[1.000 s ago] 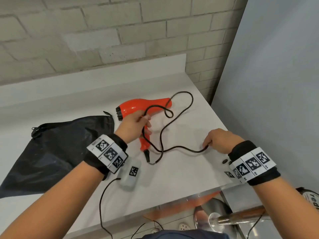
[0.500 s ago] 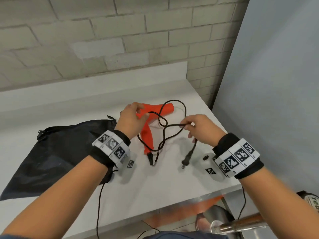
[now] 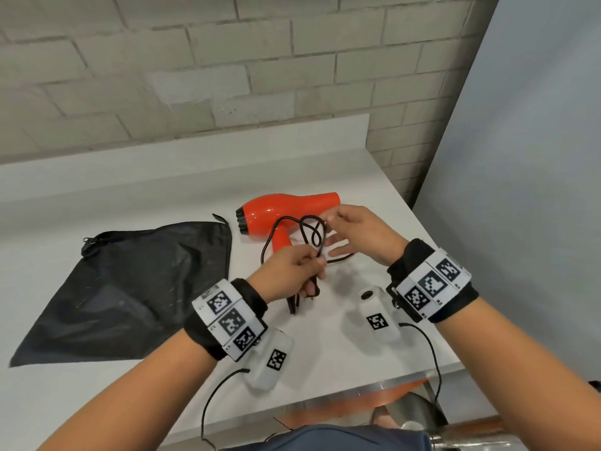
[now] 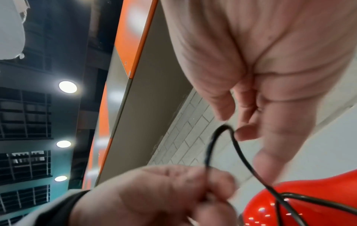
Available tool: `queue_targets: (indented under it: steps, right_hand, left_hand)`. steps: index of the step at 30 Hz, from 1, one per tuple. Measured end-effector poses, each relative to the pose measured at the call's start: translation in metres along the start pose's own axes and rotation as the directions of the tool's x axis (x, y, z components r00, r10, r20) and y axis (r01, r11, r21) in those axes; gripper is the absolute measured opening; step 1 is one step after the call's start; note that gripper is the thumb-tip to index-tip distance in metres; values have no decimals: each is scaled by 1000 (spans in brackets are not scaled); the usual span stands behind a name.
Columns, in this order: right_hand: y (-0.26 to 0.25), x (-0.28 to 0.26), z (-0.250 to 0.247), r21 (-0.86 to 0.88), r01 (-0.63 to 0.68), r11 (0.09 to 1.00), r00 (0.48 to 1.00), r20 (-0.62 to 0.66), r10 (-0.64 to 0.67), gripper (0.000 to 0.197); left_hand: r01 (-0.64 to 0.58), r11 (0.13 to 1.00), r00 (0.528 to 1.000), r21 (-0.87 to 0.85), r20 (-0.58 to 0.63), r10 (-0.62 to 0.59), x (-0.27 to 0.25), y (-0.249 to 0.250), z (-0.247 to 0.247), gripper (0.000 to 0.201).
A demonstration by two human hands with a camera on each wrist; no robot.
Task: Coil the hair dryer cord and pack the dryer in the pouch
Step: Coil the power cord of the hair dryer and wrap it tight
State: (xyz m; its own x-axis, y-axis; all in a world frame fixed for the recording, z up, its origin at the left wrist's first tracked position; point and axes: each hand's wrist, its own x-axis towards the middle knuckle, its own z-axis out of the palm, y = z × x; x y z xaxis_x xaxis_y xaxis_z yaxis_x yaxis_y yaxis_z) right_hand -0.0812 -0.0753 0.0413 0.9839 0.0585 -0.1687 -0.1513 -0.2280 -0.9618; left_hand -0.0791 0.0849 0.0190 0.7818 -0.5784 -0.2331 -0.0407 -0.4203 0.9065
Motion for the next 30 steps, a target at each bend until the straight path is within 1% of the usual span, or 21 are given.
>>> queue_targets:
  steps: [2, 4, 5, 7, 9, 10, 11, 15, 17, 19, 21, 22, 25, 26, 27, 28, 29, 30]
  right_hand:
    - [4, 7, -10, -189, 3, 982, 1000, 9, -1, 20]
    - [10, 14, -13, -418, -2, 908, 990, 129, 61, 26]
    - [14, 18, -11, -502, 4, 865, 972, 207, 116, 30]
    - [19, 22, -4, -604, 20, 797, 914, 334, 230, 37]
    - [22, 24, 5, -647, 26, 762, 863, 399, 310, 39]
    - [25, 26, 8, -657, 33, 753, 851, 414, 323, 38]
    - [28, 28, 11, -664, 47, 746, 854, 414, 314, 35]
    - [37, 34, 16, -653, 155, 741, 910, 386, 150, 19]
    - [36, 33, 16, -590, 146, 794, 938, 339, 79, 15]
    - [37, 34, 13, -522, 119, 845, 967, 254, 21, 13]
    - [39, 34, 8, -436, 99, 894, 988, 152, -36, 18]
    - [38, 33, 6, -376, 101, 921, 990, 126, -57, 26]
    - [28, 21, -3, -210, 137, 968, 984, 142, -109, 59]
    - [23, 16, -6, -193, 154, 969, 978, 168, -122, 62]
    - [20, 12, -10, -203, 177, 963, 969, 207, -134, 59]
    - [19, 9, -13, -229, 199, 953, 959, 244, -141, 52]
    - [19, 6, -16, -267, 212, 940, 957, 252, -144, 43]
    - [21, 4, -18, -304, 216, 928, 962, 230, -148, 33]
  left_hand:
    - [-16, 997, 999, -76, -53, 12, 1, 7, -17, 25]
    - [-41, 984, 994, -174, -111, 22, 0, 13, -35, 26]
    - [-54, 974, 991, -221, -128, 25, -1, 17, -43, 27]
    - [-73, 959, 989, -273, -141, 35, -1, 22, -56, 28]
    - [-85, 954, 989, -287, -137, 47, -2, 28, -63, 28]
    - [-88, 953, 990, -289, -135, 50, -3, 29, -66, 28]
    - [-90, 953, 989, -290, -136, 52, -3, 31, -69, 28]
    - [-75, 954, 988, -290, -151, 31, 1, 26, -69, 29]
    - [-41, 971, 994, -237, -110, 15, 3, 19, -61, 29]
    - [-4, 977, 999, -215, -46, -6, 5, 13, -48, 30]
    - [31, 970, 1000, -240, 13, -28, 6, 9, -35, 30]
    - [45, 967, 999, -249, 36, -37, 7, 7, -28, 30]
    - [78, 978, 995, -195, 83, -63, 9, 8, -9, 25]
    - [86, 985, 993, -149, 91, -73, 11, 9, -4, 23]
    - [87, 991, 993, -101, 88, -78, 13, 9, -1, 20]
    - [84, 993, 994, -79, 78, -78, 15, 10, 2, 18]
    - [75, 993, 996, -87, 58, -70, 19, 10, 3, 17]
    - [66, 992, 998, -105, 22, -64, 24, 8, 3, 16]
